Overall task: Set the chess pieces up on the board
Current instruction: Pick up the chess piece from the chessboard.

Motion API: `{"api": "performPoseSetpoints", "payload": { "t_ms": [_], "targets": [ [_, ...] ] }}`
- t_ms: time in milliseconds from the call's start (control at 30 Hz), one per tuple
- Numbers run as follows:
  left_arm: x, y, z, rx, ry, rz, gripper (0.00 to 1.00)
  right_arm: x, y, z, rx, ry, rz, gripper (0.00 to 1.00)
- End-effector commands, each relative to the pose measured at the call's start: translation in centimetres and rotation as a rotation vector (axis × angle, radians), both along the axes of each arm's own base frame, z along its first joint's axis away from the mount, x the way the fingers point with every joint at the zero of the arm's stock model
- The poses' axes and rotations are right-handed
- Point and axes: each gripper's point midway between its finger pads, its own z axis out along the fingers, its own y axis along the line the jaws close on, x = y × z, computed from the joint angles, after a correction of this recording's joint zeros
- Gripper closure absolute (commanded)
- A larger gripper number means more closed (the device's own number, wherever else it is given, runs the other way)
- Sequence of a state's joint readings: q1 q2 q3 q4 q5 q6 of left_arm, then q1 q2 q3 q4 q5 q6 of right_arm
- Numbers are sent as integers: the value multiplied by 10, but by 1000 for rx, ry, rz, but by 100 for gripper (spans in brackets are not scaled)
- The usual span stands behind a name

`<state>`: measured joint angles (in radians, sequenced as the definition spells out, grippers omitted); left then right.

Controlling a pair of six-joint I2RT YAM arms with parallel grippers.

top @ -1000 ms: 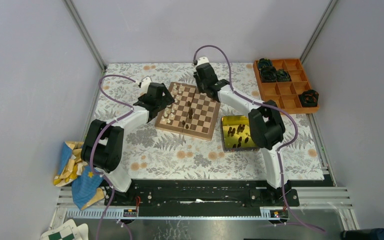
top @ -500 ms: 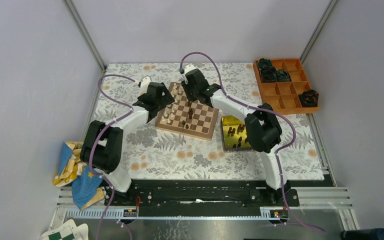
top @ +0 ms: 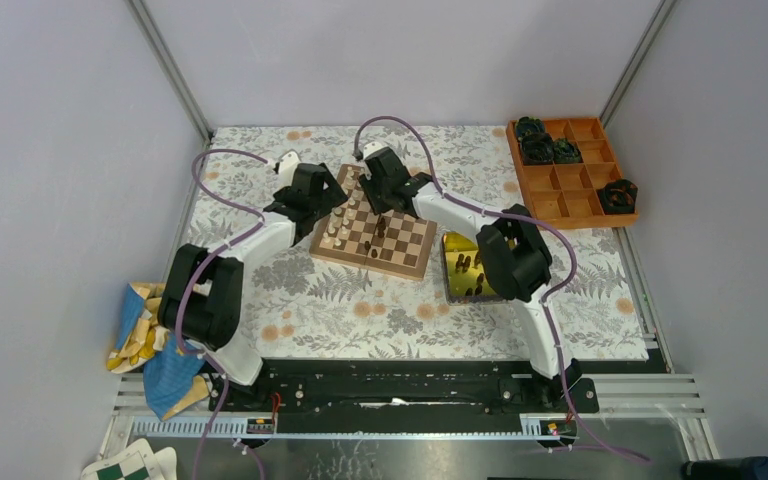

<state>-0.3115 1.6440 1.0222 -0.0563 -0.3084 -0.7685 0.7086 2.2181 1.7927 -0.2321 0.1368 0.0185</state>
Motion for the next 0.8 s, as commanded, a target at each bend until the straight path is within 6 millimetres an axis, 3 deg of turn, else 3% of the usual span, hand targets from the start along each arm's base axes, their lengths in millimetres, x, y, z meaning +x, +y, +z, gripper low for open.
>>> {"api": "performPoseSetpoints", "payload": {
  "t_ms": [0, 767],
  "targets": [
    [2, 7, 16, 5, -51, 36, 2, 6, 14, 15, 27, -31, 28, 59],
    [1, 13, 16, 17, -64, 66, 2, 20, 17, 1, 17, -16, 19, 60]
  ]
}}
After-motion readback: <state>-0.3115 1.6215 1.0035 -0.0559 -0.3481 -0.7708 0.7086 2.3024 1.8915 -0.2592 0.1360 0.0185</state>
